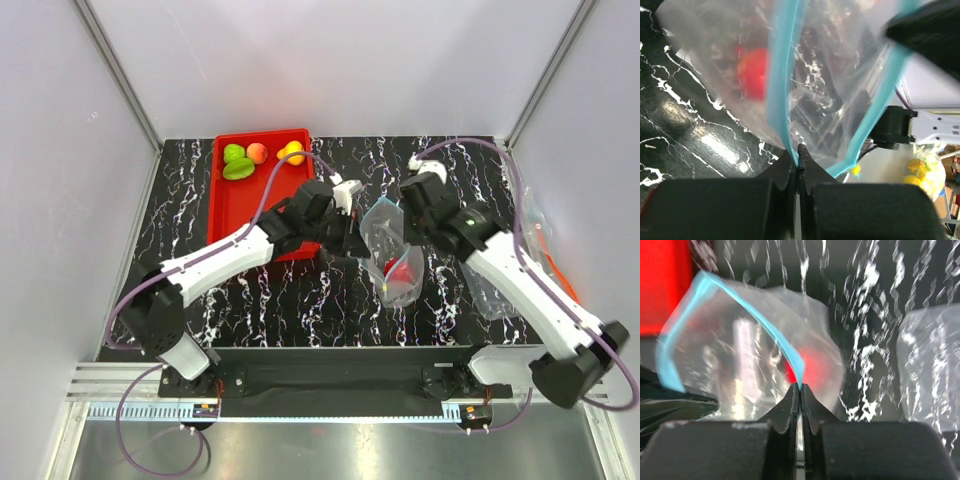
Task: Place the food in the zip-top bag and seal the zipper
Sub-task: Adjust the zipper food storage bag at the center of the board.
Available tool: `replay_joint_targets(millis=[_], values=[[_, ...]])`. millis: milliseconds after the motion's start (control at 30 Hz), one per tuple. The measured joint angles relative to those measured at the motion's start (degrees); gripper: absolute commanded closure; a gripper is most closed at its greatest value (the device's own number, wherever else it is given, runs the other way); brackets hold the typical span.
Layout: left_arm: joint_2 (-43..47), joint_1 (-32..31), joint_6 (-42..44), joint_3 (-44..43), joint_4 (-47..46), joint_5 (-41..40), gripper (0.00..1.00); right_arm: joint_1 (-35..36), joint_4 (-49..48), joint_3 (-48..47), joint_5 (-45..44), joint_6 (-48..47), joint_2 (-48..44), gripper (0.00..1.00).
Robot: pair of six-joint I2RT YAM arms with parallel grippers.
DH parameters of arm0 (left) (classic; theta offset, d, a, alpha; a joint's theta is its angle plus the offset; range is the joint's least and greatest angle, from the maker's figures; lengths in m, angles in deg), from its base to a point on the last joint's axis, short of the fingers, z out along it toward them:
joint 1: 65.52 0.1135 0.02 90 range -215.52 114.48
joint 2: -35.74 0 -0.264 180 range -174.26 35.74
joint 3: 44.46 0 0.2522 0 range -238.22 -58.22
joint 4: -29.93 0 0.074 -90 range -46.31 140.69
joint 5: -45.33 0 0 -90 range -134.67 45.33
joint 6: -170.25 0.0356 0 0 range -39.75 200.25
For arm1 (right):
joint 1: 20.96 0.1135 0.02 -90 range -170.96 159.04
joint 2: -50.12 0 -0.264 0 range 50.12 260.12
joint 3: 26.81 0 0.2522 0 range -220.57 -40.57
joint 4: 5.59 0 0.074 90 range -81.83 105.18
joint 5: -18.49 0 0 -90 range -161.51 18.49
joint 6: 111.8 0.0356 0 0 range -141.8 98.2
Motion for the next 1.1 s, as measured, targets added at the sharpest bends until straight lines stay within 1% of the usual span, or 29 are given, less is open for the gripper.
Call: replay_joint_targets(millis=[33,67,200,300,367,400,433,467,567,633,700,833,933,1000,1033,1067,1100], values=[[-0.55,-0.02,-0.11,0.24,-0.61,-0.13,1.0,0.0,-0.2,1.22,0.66,0.0,1.62,0.88],[-0.96,-0.22,-0.24,1.14,-1.7,-0.52,1.0,0.02,-0.37,2.43,1.2,0.02,3.02,0.76],[-0.37,-1.33,-1.42,7.82,-6.43,-3.43,1.0,0.0,-0.63,5.31,4.52,0.57,4.74,0.59],[0.96,-2.56,-2.38,11.72,-7.58,-6.43,1.0,0.0,-1.22,5.35,6.58,1.01,4.48,0.54],[2.19,-3.13,-2.73,12.44,-7.56,-7.89,1.0,0.0,-1.22,5.35,7.52,1.38,4.17,0.5],[2.75,-3.34,-2.78,12.41,-7.98,-8.46,1.0,0.0,-1.22,5.35,8.09,1.6,4.0,0.47],[3.28,-3.43,-2.93,12.39,-8.39,-8.85,1.0,0.02,-1.2,5.35,8.46,1.9,3.8,0.39],[3.78,-3.45,-3.04,12.39,-8.76,-9.33,1.0,0.02,-1.2,5.35,8.9,2.16,3.63,0.38],[4.31,-3.45,-3.41,12.26,-9.55,-10.34,1.0,0.28,-1.22,5.35,10.38,2.93,2.95,0.38],[4.31,-3.45,-3.65,12.2,-9.62,-10.91,1.0,1.01,-1.22,5.4,11.06,3.72,2.34,0.39],[4.31,-3.45,-3.85,11.96,-9.53,-11.3,1.0,2.1,-1.22,5.42,11.26,4.46,1.9,0.44],[4.31,-3.45,-4.07,10.75,-9.27,-11.69,1.0,4.07,-1.2,5.77,11.3,6.03,1.42,0.47],[4.31,-3.45,-4.26,9.94,-9.33,-11.98,1.0,5.09,-1.18,6.73,11.28,7.17,1.25,0.51],[4.31,-3.45,-4.48,9.68,-9.31,-12.17,1.0,5.9,-1.11,7.23,11.23,7.74,1.25,0.56],[4.31,-3.45,-4.59,9.66,-9.31,-12.26,1.0,6.38,-0.98,7.43,11.23,8.07,1.25,0.6],[4.31,-3.45,-4.63,9.66,-9.29,-12.37,1.0,6.8,-0.96,7.61,11.21,8.35,1.25,0.65],[4.31,-3.45,-4.66,9.66,-9.27,-12.44,1.0,7.19,-0.9,7.76,11.13,8.66,1.25,0.74]])
